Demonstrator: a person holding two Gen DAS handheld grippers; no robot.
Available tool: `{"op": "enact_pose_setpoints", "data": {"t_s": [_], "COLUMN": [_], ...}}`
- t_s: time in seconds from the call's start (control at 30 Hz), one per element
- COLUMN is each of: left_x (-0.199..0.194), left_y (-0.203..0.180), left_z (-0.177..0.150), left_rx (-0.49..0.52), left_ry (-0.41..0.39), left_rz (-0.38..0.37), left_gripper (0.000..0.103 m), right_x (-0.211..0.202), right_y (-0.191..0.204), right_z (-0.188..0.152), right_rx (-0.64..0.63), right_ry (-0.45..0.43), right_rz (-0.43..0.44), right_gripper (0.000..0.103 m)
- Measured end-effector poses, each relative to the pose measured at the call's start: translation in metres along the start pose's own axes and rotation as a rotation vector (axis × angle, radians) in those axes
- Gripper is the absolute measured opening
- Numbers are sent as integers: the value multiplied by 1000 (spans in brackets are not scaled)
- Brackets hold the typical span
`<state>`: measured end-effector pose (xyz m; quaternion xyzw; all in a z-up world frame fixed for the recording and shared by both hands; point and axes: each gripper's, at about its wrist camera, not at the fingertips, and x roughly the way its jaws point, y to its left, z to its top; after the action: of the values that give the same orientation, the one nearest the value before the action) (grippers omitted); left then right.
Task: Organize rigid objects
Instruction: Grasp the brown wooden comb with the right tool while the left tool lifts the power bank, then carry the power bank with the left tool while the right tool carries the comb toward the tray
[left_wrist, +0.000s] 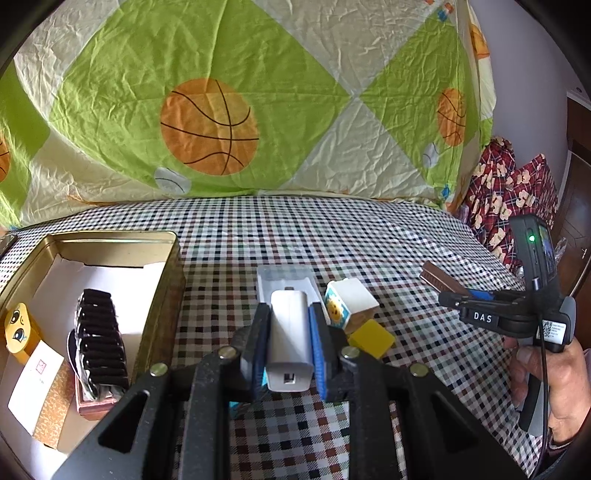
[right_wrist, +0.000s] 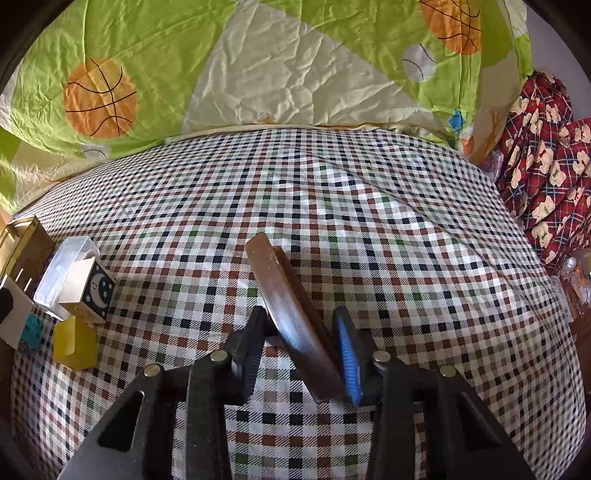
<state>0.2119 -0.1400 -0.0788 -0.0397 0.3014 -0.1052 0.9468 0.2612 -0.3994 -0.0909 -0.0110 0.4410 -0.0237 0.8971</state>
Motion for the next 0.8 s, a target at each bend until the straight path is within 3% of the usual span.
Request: {"op": "enact_pose_setpoints", "data": {"t_s": [0.13, 0.47, 0.8], "left_x": [-1, -11, -33], "left_y": [1, -7, -9], "left_z": [0, -2, -8], "left_rx": [6, 45, 68], "left_ry": [-6, -52, -136], "left_rz": [3, 29, 69], "left_gripper": [19, 19, 19], "right_x": [-3, -15, -54], "right_y": [-2, 5, 29], "right_z": [-1, -10, -27], "right_rx": [13, 29, 12], "right_ry": [-6, -68, -243], "right_rz": [4, 53, 100], "right_gripper": [18, 17, 17]}}
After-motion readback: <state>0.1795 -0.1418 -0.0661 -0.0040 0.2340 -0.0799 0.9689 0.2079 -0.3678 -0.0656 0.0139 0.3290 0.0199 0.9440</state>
